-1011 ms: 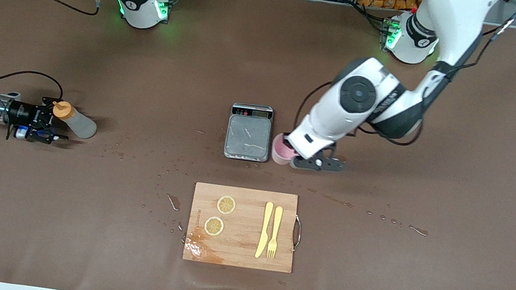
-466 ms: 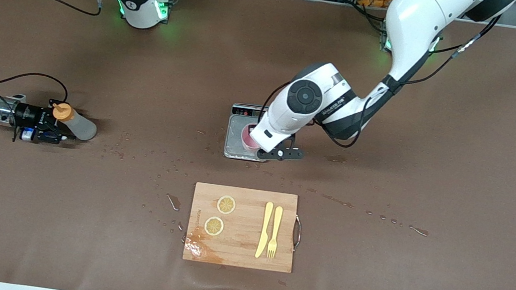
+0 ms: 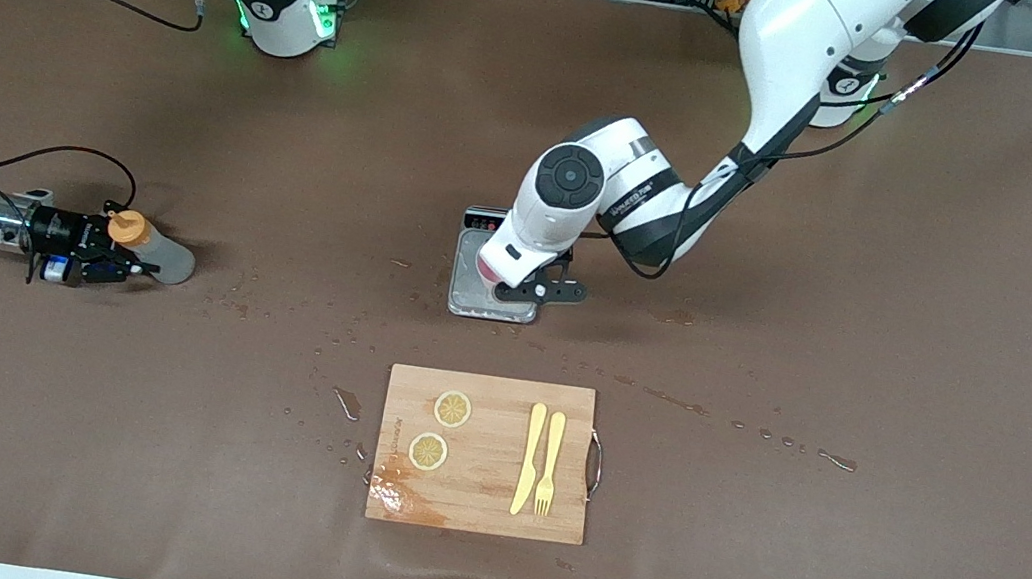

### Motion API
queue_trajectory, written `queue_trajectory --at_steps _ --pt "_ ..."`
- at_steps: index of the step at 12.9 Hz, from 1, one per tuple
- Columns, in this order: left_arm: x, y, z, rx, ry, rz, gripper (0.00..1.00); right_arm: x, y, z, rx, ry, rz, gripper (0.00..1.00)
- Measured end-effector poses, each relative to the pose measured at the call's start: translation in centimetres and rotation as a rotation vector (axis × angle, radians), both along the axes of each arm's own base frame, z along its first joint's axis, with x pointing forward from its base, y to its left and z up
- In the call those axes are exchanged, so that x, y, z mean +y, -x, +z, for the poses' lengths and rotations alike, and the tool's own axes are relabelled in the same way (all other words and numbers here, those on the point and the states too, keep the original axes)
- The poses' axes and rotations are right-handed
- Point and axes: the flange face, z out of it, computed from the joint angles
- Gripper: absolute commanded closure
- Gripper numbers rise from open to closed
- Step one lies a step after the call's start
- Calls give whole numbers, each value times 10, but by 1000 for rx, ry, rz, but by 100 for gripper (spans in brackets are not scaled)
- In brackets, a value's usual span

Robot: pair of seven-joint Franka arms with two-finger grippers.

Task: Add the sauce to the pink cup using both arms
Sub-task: 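Carry the pink cup onto the silver scale with the left gripper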

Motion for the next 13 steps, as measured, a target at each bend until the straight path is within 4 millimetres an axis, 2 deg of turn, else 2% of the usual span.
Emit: queue_trajectory --at_steps 1,2,3,6,9,11,13 --pt "-1 1 -3 1 -2 -1 99 0 0 0 0 0 0 54" --pt "-2 0 -2 -1 0 0 42 0 0 0 0 0 0 53" --pt "-2 0 -1 -2 1 2 0 0 0 0 0 -1 1 52" --pt "-1 -2 0 -5 2 15 0 2 -3 4 -3 -11 10 51" --pt "-2 -9 11 -23 19 26 0 5 -20 22 -12 -1 28 51" --pt "1 -17 26 -45 34 36 0 14 -35 39 -32 21 53 51" --pt "6 -25 53 -80 54 49 0 27 -53 60 -23 56 79 51"
